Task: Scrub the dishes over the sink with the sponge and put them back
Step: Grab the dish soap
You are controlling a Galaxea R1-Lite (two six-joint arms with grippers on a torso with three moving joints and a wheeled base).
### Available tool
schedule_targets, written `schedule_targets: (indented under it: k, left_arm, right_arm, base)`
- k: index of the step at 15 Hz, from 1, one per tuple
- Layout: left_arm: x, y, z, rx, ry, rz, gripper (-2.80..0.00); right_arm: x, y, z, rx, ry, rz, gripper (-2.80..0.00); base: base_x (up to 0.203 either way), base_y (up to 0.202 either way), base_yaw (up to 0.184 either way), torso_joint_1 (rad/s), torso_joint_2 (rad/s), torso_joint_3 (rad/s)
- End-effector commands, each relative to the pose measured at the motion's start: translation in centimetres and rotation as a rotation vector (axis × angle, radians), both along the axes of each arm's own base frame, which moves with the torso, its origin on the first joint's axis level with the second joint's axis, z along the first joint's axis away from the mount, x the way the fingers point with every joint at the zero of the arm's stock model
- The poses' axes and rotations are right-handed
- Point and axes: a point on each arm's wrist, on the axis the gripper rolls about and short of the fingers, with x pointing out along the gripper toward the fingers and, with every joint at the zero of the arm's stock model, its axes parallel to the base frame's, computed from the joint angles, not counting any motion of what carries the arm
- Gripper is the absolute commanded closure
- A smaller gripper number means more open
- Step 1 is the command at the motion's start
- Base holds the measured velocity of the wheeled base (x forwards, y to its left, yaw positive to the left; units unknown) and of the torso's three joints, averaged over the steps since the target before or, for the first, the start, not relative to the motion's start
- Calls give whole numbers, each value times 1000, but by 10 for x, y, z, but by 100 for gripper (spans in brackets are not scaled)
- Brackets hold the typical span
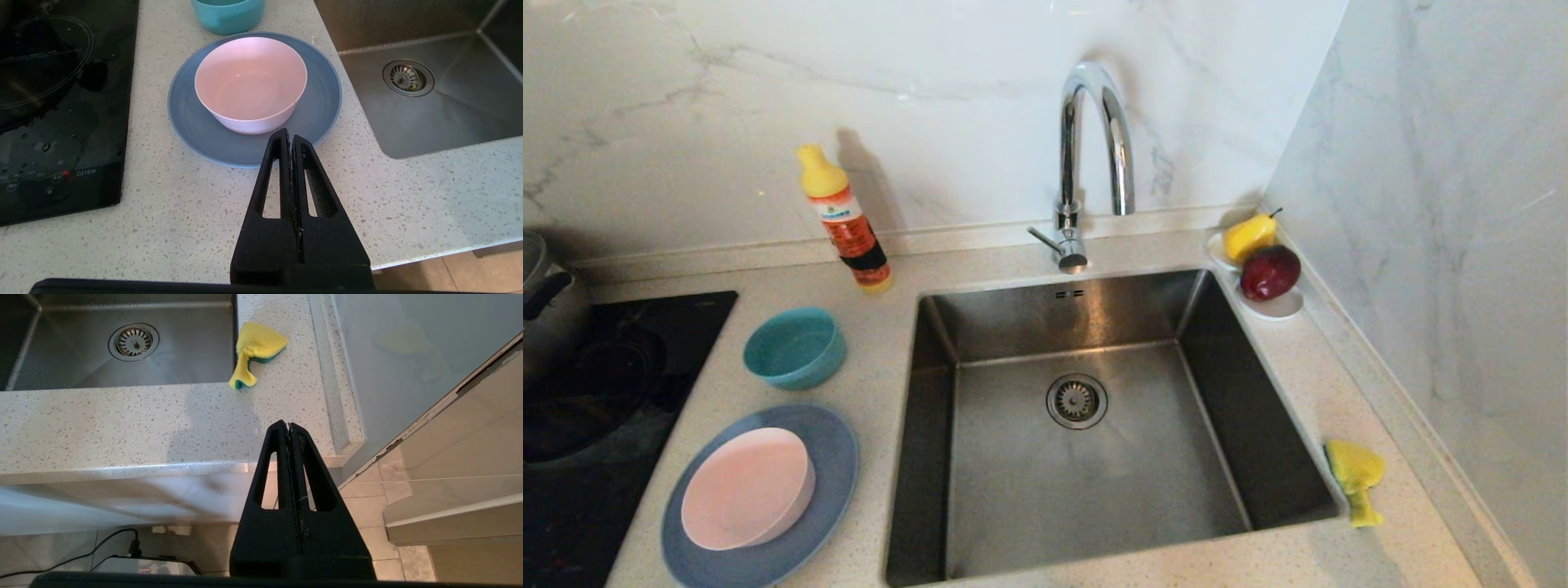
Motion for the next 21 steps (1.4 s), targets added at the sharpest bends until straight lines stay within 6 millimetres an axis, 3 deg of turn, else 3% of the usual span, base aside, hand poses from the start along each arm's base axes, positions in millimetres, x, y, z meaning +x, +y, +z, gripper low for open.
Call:
schedule_targets:
  k: [1, 18, 19, 21]
  left_arm:
    - [0, 0, 0, 1, -1, 0, 0]
    - [0, 1, 0, -21, -2, 32, 0]
    - [-1, 1, 2, -20, -10, 37, 0]
    - [-9, 1, 31, -21, -85, 37, 0]
  right_arm:
    - [0, 0, 0, 0, -2, 0, 0]
    - [0, 0, 0, 0, -2, 0, 0]
    - [0, 0, 0, 0, -2, 0, 0]
    - [0, 0, 0, 0, -2, 0, 0]
  base:
    - [0, 0, 0, 0, 0, 0]
    - [0, 0, 0, 0, 0, 0]
    - [0, 0, 0, 0, 0, 0]
    - [0, 0, 0, 0, 0, 0]
